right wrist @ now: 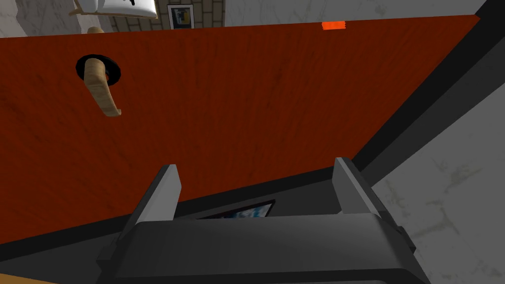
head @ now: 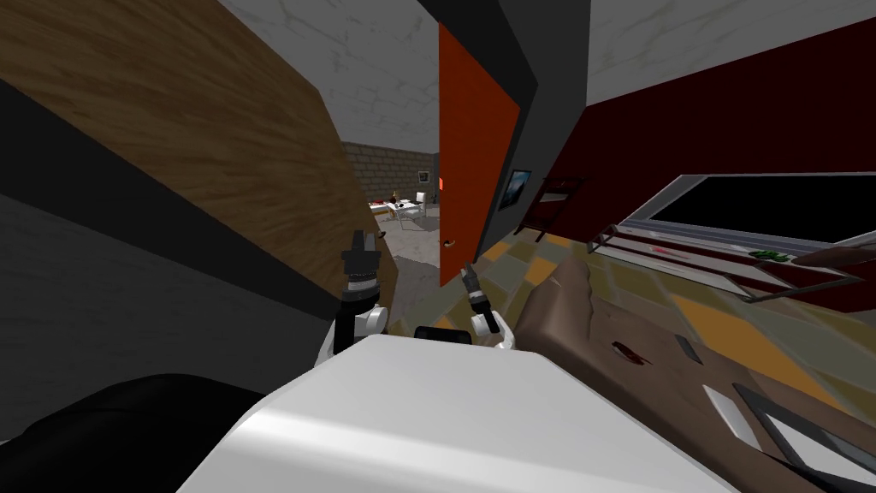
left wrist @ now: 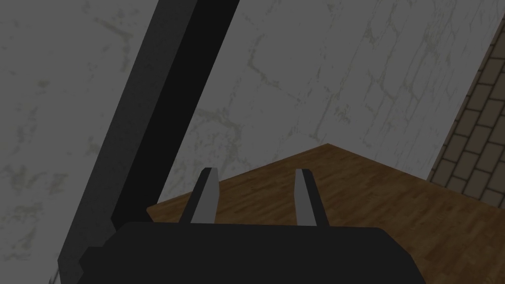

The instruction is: Push the door open

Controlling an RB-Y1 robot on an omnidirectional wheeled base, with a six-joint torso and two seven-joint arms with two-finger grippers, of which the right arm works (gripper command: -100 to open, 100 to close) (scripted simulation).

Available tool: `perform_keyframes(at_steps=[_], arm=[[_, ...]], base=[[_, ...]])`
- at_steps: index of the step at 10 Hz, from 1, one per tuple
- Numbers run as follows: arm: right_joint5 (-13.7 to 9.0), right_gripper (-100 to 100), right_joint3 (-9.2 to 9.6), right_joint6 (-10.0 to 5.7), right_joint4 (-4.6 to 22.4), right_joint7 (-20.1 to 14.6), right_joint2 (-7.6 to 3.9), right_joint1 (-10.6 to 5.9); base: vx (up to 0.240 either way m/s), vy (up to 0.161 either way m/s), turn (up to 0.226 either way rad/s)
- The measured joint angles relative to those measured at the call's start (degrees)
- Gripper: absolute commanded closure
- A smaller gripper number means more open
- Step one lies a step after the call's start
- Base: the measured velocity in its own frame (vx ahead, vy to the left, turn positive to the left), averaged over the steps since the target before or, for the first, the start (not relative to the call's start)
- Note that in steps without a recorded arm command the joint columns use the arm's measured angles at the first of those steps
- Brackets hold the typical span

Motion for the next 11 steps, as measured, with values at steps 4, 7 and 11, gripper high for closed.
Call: perform_keyframes(at_steps=[4,7,11], arm=[[0.7,-100,1.6,-1.1,5.6,-0.7,0.21,-2.37],[1.0,-100,2.58,-2.16,9.0,-1.5,-0.07,-3.46],[1.5,-100,3.82,-3.54,14.0,-2.0,0.31,-5.26]], base=[[0.11,-0.067,0.035],[0.104,-0.064,0.025],[0.093,-0.061,0.028]])
